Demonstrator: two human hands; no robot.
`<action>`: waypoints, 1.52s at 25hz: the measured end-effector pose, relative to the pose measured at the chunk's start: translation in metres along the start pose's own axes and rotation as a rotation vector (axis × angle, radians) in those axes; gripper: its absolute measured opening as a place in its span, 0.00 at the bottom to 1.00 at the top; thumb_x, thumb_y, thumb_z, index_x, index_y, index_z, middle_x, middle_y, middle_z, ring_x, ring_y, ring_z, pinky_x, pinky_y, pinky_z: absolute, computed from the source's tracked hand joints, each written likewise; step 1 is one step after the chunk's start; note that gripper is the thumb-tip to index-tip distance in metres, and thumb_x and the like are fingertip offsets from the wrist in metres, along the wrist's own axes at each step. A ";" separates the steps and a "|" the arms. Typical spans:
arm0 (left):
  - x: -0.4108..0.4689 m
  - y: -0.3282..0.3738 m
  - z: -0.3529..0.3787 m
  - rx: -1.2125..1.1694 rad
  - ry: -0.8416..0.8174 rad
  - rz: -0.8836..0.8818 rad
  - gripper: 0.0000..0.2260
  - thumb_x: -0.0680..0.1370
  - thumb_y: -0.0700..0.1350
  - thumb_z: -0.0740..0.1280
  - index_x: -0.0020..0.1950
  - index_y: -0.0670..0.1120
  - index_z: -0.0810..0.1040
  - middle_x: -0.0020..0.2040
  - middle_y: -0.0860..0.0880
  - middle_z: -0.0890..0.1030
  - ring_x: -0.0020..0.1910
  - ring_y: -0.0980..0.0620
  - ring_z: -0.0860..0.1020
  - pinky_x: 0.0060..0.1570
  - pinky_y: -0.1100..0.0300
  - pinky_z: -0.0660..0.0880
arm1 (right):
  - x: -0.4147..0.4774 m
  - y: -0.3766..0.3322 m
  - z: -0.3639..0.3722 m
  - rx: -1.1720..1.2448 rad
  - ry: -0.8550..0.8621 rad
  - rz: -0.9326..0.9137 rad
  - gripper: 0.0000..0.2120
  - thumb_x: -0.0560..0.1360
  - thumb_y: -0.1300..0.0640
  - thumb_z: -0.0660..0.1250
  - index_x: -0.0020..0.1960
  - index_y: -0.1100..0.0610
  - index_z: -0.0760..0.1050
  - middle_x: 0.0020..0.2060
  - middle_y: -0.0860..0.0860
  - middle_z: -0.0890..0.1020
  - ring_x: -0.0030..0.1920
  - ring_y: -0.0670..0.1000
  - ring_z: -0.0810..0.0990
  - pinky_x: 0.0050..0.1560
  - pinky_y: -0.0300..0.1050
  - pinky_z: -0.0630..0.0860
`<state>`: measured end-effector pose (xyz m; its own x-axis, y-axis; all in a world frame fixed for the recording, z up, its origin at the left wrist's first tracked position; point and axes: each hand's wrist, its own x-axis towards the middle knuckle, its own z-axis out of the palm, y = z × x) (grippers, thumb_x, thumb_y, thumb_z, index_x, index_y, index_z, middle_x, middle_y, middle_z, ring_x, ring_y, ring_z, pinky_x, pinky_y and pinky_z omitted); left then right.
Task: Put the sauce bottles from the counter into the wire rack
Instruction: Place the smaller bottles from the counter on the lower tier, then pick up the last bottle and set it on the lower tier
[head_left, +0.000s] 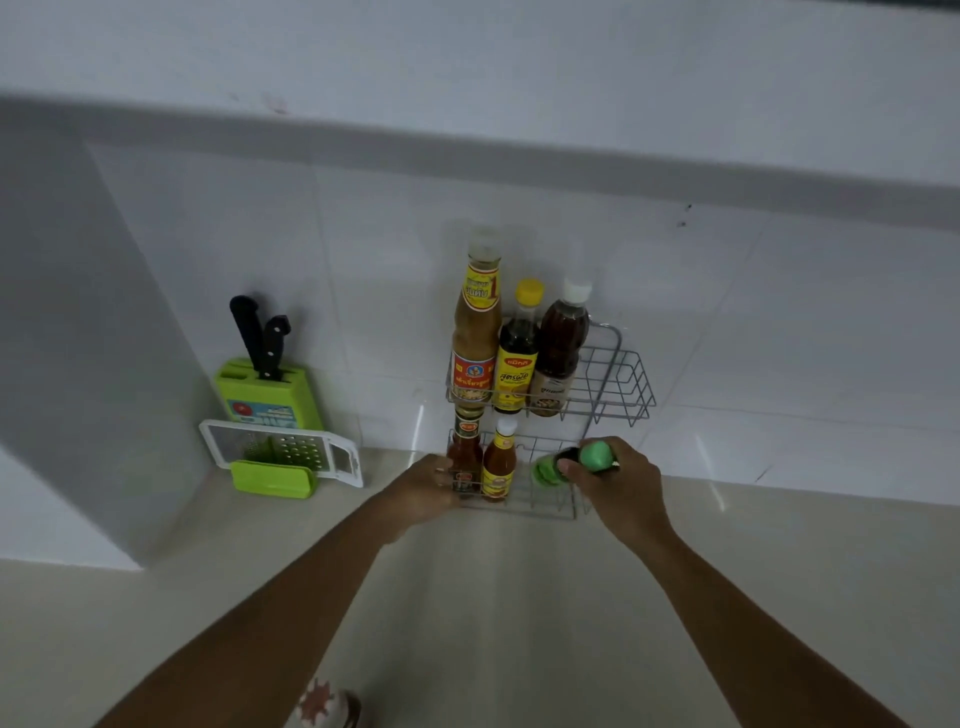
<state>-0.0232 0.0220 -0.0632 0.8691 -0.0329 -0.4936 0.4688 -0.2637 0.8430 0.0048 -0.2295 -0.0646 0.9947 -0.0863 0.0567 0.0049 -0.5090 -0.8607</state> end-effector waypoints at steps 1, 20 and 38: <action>0.008 -0.005 -0.001 -0.004 0.032 -0.030 0.16 0.75 0.31 0.68 0.59 0.46 0.74 0.61 0.44 0.76 0.51 0.52 0.77 0.49 0.61 0.76 | 0.008 0.006 0.010 0.004 0.003 0.023 0.11 0.69 0.53 0.80 0.46 0.50 0.80 0.38 0.46 0.84 0.41 0.52 0.84 0.35 0.37 0.75; 0.068 -0.040 0.008 0.128 0.035 0.025 0.30 0.75 0.31 0.58 0.76 0.48 0.65 0.72 0.45 0.73 0.68 0.45 0.73 0.66 0.53 0.70 | 0.083 0.043 0.077 -0.347 -0.342 0.051 0.22 0.63 0.52 0.83 0.52 0.59 0.81 0.46 0.52 0.82 0.46 0.51 0.79 0.45 0.43 0.73; -0.020 -0.141 -0.091 0.054 -0.045 -0.014 0.24 0.80 0.25 0.55 0.72 0.44 0.67 0.54 0.40 0.79 0.53 0.45 0.74 0.40 0.69 0.70 | -0.047 0.043 0.033 -0.393 -0.298 -0.091 0.25 0.72 0.62 0.72 0.68 0.52 0.74 0.64 0.56 0.77 0.65 0.59 0.75 0.66 0.54 0.71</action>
<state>-0.0919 0.1471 -0.1527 0.8537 -0.0720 -0.5158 0.4711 -0.3157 0.8237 -0.0381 -0.2193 -0.1209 0.9785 0.1924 -0.0738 0.1105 -0.7922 -0.6001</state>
